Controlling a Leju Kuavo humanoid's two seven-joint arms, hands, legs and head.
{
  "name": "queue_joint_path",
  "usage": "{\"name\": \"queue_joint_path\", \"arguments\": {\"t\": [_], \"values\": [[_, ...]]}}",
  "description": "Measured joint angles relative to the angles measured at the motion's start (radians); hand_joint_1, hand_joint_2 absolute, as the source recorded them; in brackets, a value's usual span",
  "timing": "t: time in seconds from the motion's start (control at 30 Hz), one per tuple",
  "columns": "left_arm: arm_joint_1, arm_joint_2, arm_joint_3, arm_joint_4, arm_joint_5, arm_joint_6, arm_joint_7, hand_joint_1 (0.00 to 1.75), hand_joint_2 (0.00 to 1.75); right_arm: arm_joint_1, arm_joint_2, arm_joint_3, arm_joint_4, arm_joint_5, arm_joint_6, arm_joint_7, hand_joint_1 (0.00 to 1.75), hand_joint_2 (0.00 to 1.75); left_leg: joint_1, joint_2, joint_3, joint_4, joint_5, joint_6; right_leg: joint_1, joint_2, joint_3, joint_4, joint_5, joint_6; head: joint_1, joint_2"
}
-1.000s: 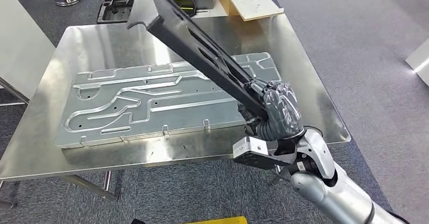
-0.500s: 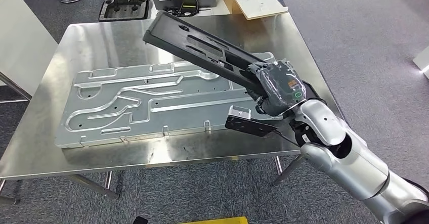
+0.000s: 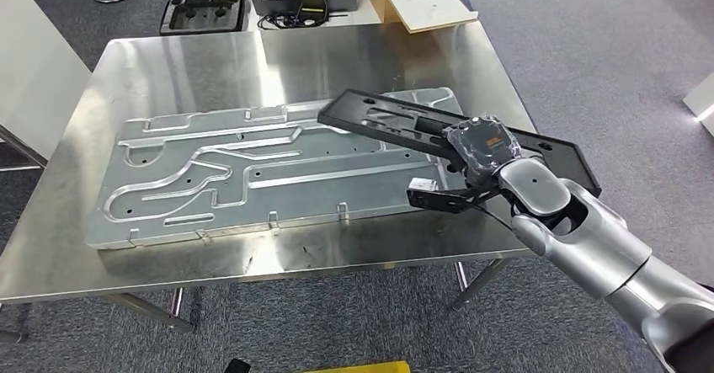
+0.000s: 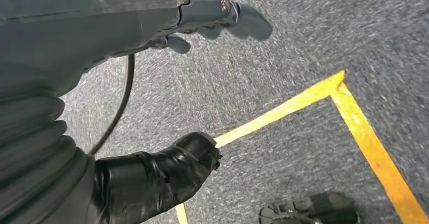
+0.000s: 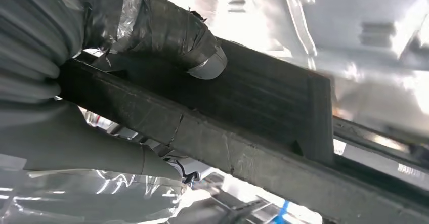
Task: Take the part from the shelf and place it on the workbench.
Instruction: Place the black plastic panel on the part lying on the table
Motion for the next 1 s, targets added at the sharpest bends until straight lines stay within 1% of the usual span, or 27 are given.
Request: {"name": "queue_joint_path", "arguments": {"t": [0.07,0.1,0.13,0.2,0.23,0.27,0.3,0.33,0.37,0.4,0.43,0.47,0.5,0.53,0.57,0.6,0.63,0.7,0.73,0.77,0.8,0.83,0.87,0.9,0.93,0.97,1.0], "values": [[0.002,0.0,-0.004,0.0,0.005,0.0,-0.001,0.0,1.75,-0.009,-0.006,0.029,0.037,0.043,0.006,-0.012,1.75,1.75,0.005,0.0,0.009,-0.013,0.006,0.007,-0.001,0.0,-0.001,0.002,-0.006,0.011,0.001,0.0],[0.002,0.0,-0.005,0.0,0.008,0.001,-0.002,0.0,1.75,-0.016,-0.008,0.041,0.051,0.059,0.008,-0.017,1.75,1.75,0.008,0.001,0.014,-0.021,0.009,0.012,-0.002,0.0,-0.009,0.02,-0.018,0.015,0.003,0.0],[0.001,0.0,-0.005,0.0,0.009,0.002,-0.003,0.0,1.75,-0.025,-0.009,0.052,0.065,0.072,0.009,-0.021,1.75,1.75,0.01,0.001,0.019,-0.027,0.011,0.016,-0.003,0.0,-0.028,0.06,-0.04,0.018,0.005,0.0],[-0.001,0.0,-0.008,0.0,0.012,0.002,-0.004,0.0,1.75,-0.043,-0.01,0.072,0.09,0.096,0.012,-0.025,1.75,1.75,0.008,0.001,0.022,-0.028,0.01,0.021,-0.004,0.0,-0.09,0.182,-0.095,0.023,0.007,0.0],[-0.001,-0.001,-0.009,0.0,0.015,0.003,-0.004,0.0,1.75,-0.047,-0.011,0.082,0.102,0.111,0.015,-0.027,1.75,1.75,0.008,0.001,0.022,-0.027,0.009,0.023,-0.005,0.0,-0.12,0.237,-0.111,0.025,0.008,0.0],[0.0,-0.001,-0.009,0.0,0.017,0.003,-0.005,0.0,1.75,-0.05,-0.011,0.092,0.111,0.128,0.019,-0.029,1.75,1.75,0.008,0.001,0.023,-0.026,0.007,0.024,-0.007,0.0,-0.137,0.262,-0.108,0.028,0.009,0.0],[0.002,-0.001,-0.009,0.0,0.02,0.004,-0.007,0.0,1.75,-0.053,-0.011,0.104,0.119,0.152,0.024,-0.033,1.75,1.75,0.009,0.0,0.024,-0.024,0.005,0.023,-0.01,0.0,-0.135,0.249,-0.086,0.03,0.01,0.0],[0.003,-0.001,-0.009,0.0,0.023,0.005,-0.009,0.0,1.75,-0.061,-0.01,0.116,0.125,0.179,0.028,-0.038,1.75,1.75,0.01,-0.001,0.025,-0.019,0.001,0.02,-0.014,-0.001,-0.115,0.2,-0.049,0.032,0.011,0.0],[0.003,-0.001,-0.009,0.0,0.025,0.006,-0.012,0.0,1.75,-0.072,-0.009,0.129,0.13,0.209,0.031,-0.044,1.75,1.75,0.01,-0.001,0.025,-0.014,-0.004,0.016,-0.018,-0.001,-0.086,0.133,-0.016,0.034,0.011,0.0],[0.002,-0.001,-0.009,0.0,0.028,0.007,-0.015,0.0,1.75,-0.087,-0.006,0.143,0.135,0.24,0.032,-0.05,1.75,1.75,0.008,-0.002,0.022,-0.005,-0.009,0.01,-0.019,0.0,-0.058,0.073,0.007,0.034,0.012,0.0],[0.0,-0.001,-0.009,0.0,0.031,0.008,-0.018,0.0,1.75,-0.101,-0.003,0.155,0.14,0.267,0.031,-0.055,1.75,1.75,0.007,-0.002,0.019,0.001,-0.013,0.005,-0.018,0.0,-0.039,0.034,0.017,0.031,0.011,0.0],[-0.001,-0.001,-0.009,0.0,0.033,0.01,-0.02,0.0,1.75,-0.111,0.0,0.167,0.144,0.289,0.027,-0.058,1.75,1.75,0.005,-0.002,0.017,0.004,-0.015,0.0,-0.017,0.001,-0.03,0.017,0.016,0.026,0.01,0.0],[-0.002,-0.001,-0.009,0.0,0.035,0.012,-0.021,0.0,1.75,-0.119,0.004,0.177,0.149,0.306,0.021,-0.06,1.75,1.75,0.004,-0.002,0.016,0.005,-0.015,-0.004,-0.013,0.002,-0.028,0.015,0.014,0.019,0.009,0.0],[-0.001,-0.001,-0.009,0.0,0.037,0.013,-0.021,0.0,1.75,-0.124,0.007,0.185,0.153,0.318,0.014,-0.062,1.75,1.75,0.004,-0.003,0.016,0.003,-0.015,-0.007,-0.014,0.002,-0.027,0.015,0.016,0.012,0.007,0.0],[-0.001,-0.001,-0.009,0.0,0.039,0.014,-0.021,0.0,1.75,-0.129,0.011,0.193,0.156,0.331,0.006,-0.064,1.75,1.75,0.005,-0.003,0.016,0.007,-0.019,-0.011,-0.014,0.001,-0.026,0.013,0.017,0.006,0.006,0.0],[-0.001,-0.002,-0.009,0.0,0.04,0.015,-0.021,0.0,1.75,-0.136,0.016,0.199,0.159,0.344,-0.006,-0.066,1.75,1.75,0.006,-0.002,0.01,0.023,-0.031,-0.017,-0.016,0.001,-0.024,0.011,0.017,-0.001,0.004,0.0],[-0.002,-0.002,-0.009,0.0,0.04,0.015,-0.021,0.0,1.75,-0.142,0.021,0.204,0.162,0.36,-0.02,-0.069,1.75,1.75,0.007,-0.001,-0.005,0.058,-0.053,-0.022,-0.017,0.0,-0.022,0.008,0.018,-0.007,0.001,0.0],[-0.003,-0.002,-0.01,0.0,0.04,0.015,-0.021,0.0,1.75,-0.15,0.03,0.214,0.166,0.39,-0.054,-0.075,1.75,1.75,0.01,0.001,-0.063,0.177,-0.11,-0.03,-0.016,-0.002,-0.02,0.008,0.018,-0.013,-0.005,0.0],[-0.002,-0.002,-0.01,0.0,0.041,0.015,-0.021,0.0,1.75,-0.152,0.035,0.219,0.169,0.4,-0.066,-0.078,1.75,1.75,0.011,0.002,-0.094,0.237,-0.13,-0.032,-0.014,-0.002,-0.02,0.008,0.017,-0.014,-0.005,0.0],[0.0,-0.002,-0.01,0.0,0.041,0.015,-0.021,0.0,1.75,-0.152,0.039,0.222,0.171,0.405,-0.073,-0.079,1.75,1.75,0.011,0.002,-0.114,0.272,-0.133,-0.032,-0.013,-0.001,-0.019,0.008,0.017,-0.015,-0.005,0.0],[0.001,-0.002,-0.01,0.0,0.042,0.015,-0.021,0.0,1.75,-0.152,0.044,0.225,0.174,0.408,-0.076,-0.08,1.75,1.75,0.011,0.002,-0.117,0.269,-0.117,-0.031,-0.012,0.0,-0.018,0.008,0.016,-0.016,-0.005,0.0],[0.002,-0.002,-0.01,0.0,0.042,0.015,-0.021,0.0,1.75,-0.154,0.048,0.227,0.177,0.411,-0.078,-0.081,1.75,1.75,0.011,0.002,-0.101,0.229,-0.086,-0.027,-0.01,0.001,-0.017,0.008,0.015,-0.016,-0.005,0.0],[0.001,-0.002,-0.01,0.0,0.042,0.015,-0.021,0.0,1.75,-0.156,0.052,0.23,0.179,0.416,-0.083,-0.082,1.75,1.75,0.01,0.002,-0.07,0.161,-0.047,-0.021,-0.009,0.002,-0.014,0.008,0.015,-0.016,-0.005,0.0],[-0.001,-0.002,-0.01,0.0,0.042,0.016,-0.021,0.0,1.75,-0.158,0.056,0.232,0.181,0.425,-0.091,-0.084,1.75,1.75,0.008,0.002,-0.037,0.093,-0.021,-0.015,-0.007,0.003,-0.013,0.008,0.014,-0.015,-0.005,0.0],[-0.002,-0.002,-0.011,0.0,0.042,0.016,-0.021,0.0,1.75,-0.161,0.058,0.235,0.182,0.437,-0.102,-0.086,1.75,1.75,0.005,0.001,-0.013,0.041,-0.004,-0.01,-0.005,0.003,-0.013,0.008,0.013,-0.012,-0.004,0.0],[-0.003,-0.002,-0.012,0.0,0.042,0.016,-0.021,0.0,1.75,-0.163,0.059,0.238,0.184,0.449,-0.114,-0.087,1.75,1.75,0.003,0.001,0.001,0.012,0.002,-0.006,-0.005,0.003,-0.014,0.007,0.013,-0.008,-0.004,0.0],[-0.003,-0.002,-0.013,0.0,0.042,0.016,-0.021,0.0,1.75,-0.164,0.061,0.24,0.186,0.462,-0.128,-0.088,1.75,1.75,0.0,0.001,0.004,0.003,-0.001,-0.005,-0.005,0.003,-0.015,0.005,0.014,-0.003,-0.004,0.0]]}}
